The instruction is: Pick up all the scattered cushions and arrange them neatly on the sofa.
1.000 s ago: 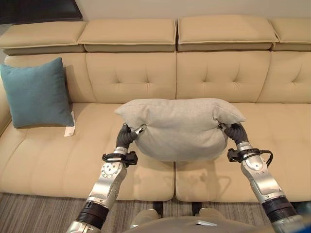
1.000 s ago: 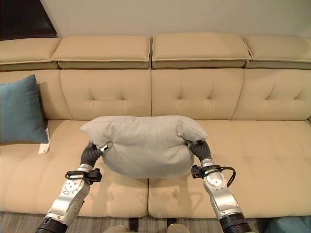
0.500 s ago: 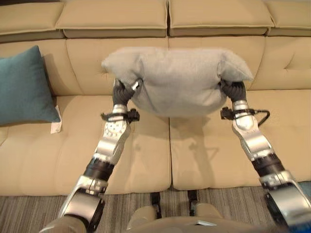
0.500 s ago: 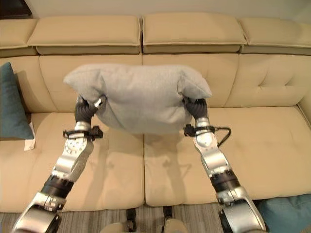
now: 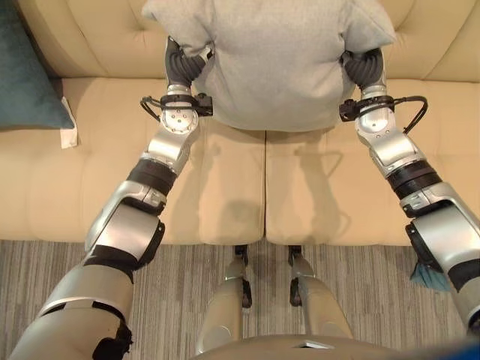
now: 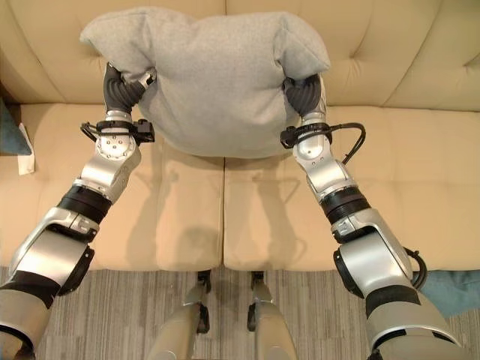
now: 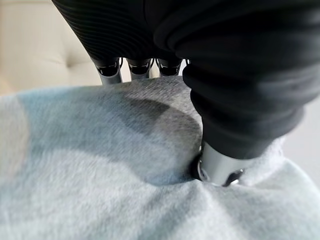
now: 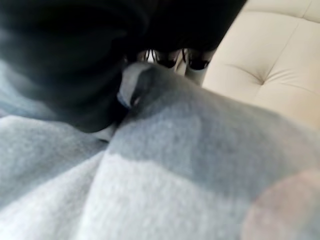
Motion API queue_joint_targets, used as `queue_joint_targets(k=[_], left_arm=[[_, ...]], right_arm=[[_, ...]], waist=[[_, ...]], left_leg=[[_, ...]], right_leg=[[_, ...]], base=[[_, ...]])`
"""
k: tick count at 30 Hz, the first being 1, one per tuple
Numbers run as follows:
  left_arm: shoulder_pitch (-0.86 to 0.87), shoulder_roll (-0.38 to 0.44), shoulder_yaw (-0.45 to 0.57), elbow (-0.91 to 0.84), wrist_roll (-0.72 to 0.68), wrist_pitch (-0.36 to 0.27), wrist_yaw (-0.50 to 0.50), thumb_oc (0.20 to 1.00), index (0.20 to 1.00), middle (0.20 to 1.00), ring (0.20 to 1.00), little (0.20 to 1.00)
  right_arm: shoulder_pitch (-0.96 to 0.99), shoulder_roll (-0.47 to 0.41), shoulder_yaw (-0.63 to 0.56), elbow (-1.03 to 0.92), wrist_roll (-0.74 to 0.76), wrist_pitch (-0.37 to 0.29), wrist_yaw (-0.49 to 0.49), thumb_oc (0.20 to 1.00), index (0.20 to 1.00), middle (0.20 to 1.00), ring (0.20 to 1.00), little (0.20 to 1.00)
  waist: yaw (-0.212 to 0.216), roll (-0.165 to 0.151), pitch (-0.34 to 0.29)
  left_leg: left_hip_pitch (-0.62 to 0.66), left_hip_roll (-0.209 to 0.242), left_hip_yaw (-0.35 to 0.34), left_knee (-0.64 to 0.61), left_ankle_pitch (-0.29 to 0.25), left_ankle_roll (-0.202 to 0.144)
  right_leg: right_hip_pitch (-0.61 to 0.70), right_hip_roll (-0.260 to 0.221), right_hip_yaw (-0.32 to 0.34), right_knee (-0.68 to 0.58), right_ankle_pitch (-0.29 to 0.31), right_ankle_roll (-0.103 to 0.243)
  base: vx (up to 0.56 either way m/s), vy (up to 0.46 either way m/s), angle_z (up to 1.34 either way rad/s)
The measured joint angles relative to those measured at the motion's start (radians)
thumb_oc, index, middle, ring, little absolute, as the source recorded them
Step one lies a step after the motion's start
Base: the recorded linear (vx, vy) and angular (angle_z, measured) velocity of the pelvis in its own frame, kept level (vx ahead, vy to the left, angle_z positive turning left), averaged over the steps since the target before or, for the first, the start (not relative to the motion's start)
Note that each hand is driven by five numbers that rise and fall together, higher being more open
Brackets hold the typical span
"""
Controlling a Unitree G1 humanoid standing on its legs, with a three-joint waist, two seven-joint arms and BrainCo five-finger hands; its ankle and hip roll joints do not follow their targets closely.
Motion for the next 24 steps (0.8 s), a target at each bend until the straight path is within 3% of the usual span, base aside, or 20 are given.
queue_joint_targets(k=[5,11,12,13,14,22,24], left_arm=[[0.000,-0.005,-0.004,-0.003,0.000,-0.008,-0.002,0.200,0.200,0.200,0.200,0.200],[-0.014,-0.006,-0.008,-0.003,-0.001,-0.033,-0.003,0.200,0.200,0.200,0.200,0.200],[-0.028,-0.004,-0.033,0.000,-0.001,-0.033,-0.004,0.758,0.758,0.758,0.758,0.758],[-0.040,-0.003,-0.047,0.000,-0.001,-0.033,-0.005,1.000,1.000,1.000,1.000,1.000],[-0.054,-0.003,-0.054,0.000,-0.001,-0.034,-0.008,1.000,1.000,1.000,1.000,1.000],[-0.134,0.035,-0.081,0.088,-0.012,-0.033,-0.037,1.000,1.000,1.000,1.000,1.000],[-0.199,0.160,-0.090,0.177,-0.040,-0.030,-0.076,1.000,1.000,1.000,1.000,1.000]], right_arm=[[-0.006,-0.023,0.007,0.002,0.004,-0.001,-0.006,0.200,0.200,0.200,0.200,0.200],[-0.036,-0.026,0.016,0.035,0.017,-0.006,-0.014,0.200,0.200,0.200,0.200,0.200],[-0.052,-0.029,0.029,0.073,0.017,-0.006,-0.016,0.451,0.451,0.451,0.451,0.451],[-0.064,-0.037,0.031,0.097,0.017,-0.006,-0.016,0.871,0.871,0.871,0.871,0.871],[-0.065,-0.053,0.032,0.098,0.015,-0.005,-0.016,1.000,1.000,1.000,1.000,1.000],[-0.157,-0.141,0.097,0.191,-0.039,0.000,-0.027,1.000,1.000,1.000,1.000,1.000],[-0.214,-0.193,0.113,0.276,-0.042,0.012,-0.008,1.000,1.000,1.000,1.000,1.000]], waist=[[0.013,-0.003,0.040],[0.010,-0.006,0.042],[0.007,-0.006,0.042],[0.009,-0.006,0.042],[0.012,-0.006,0.042],[0.008,-0.006,0.041],[0.011,-0.006,0.041]], left_leg=[[-0.010,0.008,-0.008,0.000,0.002,-0.003],[-0.067,0.015,-0.025,0.000,0.007,-0.009],[-0.074,0.015,-0.027,0.005,0.007,-0.009],[-0.079,0.015,-0.028,0.004,0.007,-0.010],[-0.089,0.015,-0.031,0.004,0.010,-0.013],[-0.106,0.016,-0.036,0.007,0.015,-0.015],[-0.103,0.016,-0.035,0.011,0.018,-0.016]], right_leg=[[-0.005,0.008,-0.012,0.000,0.000,0.000],[-0.056,0.016,-0.017,0.000,0.000,0.000],[-0.060,0.015,-0.019,0.000,0.000,0.000],[-0.065,0.015,-0.022,0.000,0.000,0.000],[-0.073,0.015,-0.025,0.000,0.000,0.000],[-0.089,0.016,-0.030,0.001,0.004,-0.005],[-0.086,0.015,-0.030,0.001,0.008,-0.010]], base=[[-0.01,-0.051,0.04],[-0.01,-0.042,0.05],[-0.01,-0.037,0.02],[-0.01,-0.018,0.03],[0.00,-0.023,0.04],[0.00,-0.007,0.01],[0.00,0.000,0.00]])
